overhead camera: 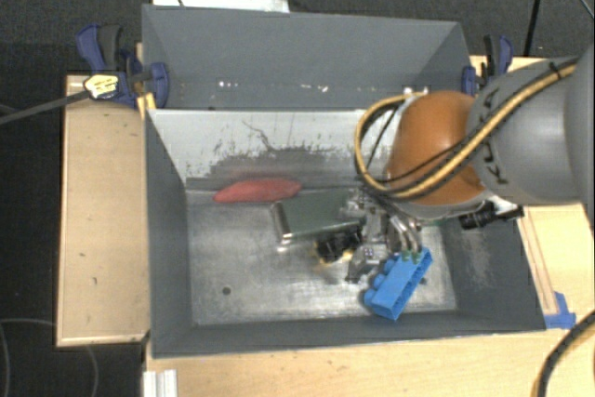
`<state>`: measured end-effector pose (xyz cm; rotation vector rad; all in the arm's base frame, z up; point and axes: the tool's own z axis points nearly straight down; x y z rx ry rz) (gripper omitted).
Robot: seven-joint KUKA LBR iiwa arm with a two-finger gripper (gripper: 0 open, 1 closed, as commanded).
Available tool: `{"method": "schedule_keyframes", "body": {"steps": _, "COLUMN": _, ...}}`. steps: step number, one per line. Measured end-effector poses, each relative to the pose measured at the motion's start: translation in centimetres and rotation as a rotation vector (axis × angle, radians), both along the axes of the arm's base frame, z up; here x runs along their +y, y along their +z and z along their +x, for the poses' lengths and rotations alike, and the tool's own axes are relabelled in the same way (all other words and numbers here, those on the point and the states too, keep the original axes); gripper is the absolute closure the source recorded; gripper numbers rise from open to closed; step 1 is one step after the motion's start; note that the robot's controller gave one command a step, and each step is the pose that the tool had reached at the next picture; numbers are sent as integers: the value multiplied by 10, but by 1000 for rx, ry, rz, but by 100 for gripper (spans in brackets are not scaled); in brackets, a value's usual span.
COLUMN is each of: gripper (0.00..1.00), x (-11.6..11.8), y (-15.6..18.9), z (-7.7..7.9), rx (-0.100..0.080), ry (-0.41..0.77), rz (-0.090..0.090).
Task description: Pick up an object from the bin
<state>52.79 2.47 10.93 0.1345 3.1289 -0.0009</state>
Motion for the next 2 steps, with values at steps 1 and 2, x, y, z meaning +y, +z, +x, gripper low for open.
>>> {"method": "schedule_keyframes", "body": {"steps": 1, "gripper": 100, "x": -3, "y": -35, "z": 0, "rx": 1, "ry": -131, "rz": 4}}
{"method": "schedule_keyframes", "body": {"steps": 2, "gripper": 100, "x": -3, "y": -35, "z": 0, "rx": 1, "ry": -131, "rz": 4}}
